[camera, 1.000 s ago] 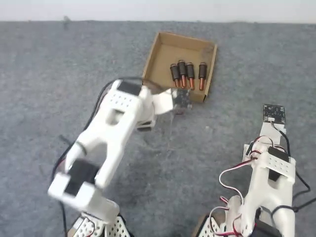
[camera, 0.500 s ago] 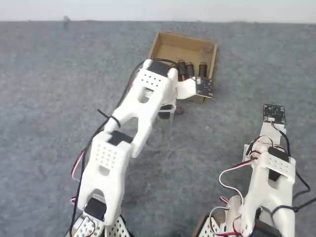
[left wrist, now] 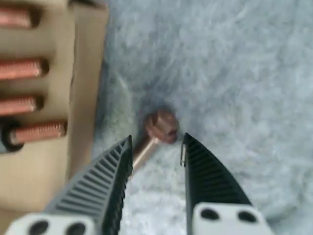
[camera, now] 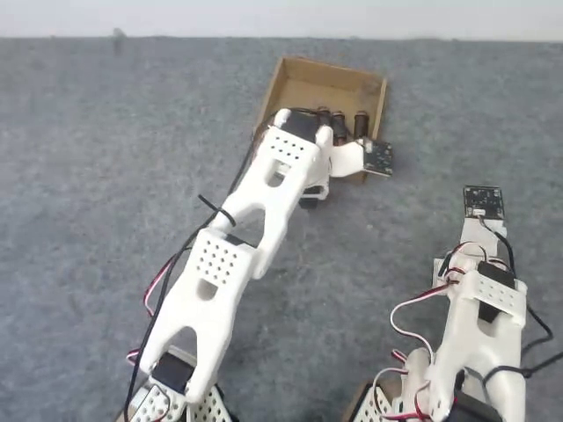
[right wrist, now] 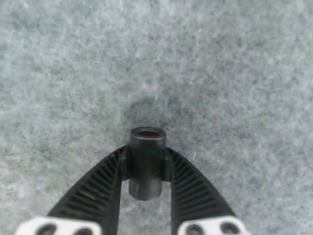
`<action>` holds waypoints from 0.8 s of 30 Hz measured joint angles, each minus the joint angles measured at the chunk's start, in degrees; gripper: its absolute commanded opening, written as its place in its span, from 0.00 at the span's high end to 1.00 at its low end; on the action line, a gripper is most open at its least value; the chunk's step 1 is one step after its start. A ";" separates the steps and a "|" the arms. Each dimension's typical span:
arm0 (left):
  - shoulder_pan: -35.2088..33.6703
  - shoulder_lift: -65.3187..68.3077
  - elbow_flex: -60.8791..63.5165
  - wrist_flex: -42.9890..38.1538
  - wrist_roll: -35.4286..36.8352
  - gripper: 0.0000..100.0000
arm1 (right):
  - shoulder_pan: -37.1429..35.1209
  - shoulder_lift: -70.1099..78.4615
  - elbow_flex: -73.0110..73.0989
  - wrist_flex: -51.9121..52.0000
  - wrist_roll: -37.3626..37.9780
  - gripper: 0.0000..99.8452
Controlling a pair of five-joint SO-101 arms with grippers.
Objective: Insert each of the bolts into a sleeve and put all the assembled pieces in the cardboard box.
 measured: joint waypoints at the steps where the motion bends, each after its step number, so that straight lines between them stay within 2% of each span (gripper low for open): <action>1: 0.44 0.88 -0.88 0.09 0.00 0.85 | 0.00 0.00 0.00 0.00 0.00 0.99; 3: 1.14 2.46 -2.46 0.18 0.00 0.87 | 0.00 0.00 0.09 0.00 0.00 0.99; 8: 1.49 5.19 -5.19 0.70 0.53 0.99 | 0.00 -0.35 1.41 0.00 0.09 0.99; 20: 1.67 8.09 -11.52 4.22 0.97 0.99 | -0.09 -0.35 1.49 0.00 0.09 0.99; 24: 1.58 8.79 -15.38 4.48 11.16 0.99 | -0.09 -0.35 1.49 0.00 0.09 0.99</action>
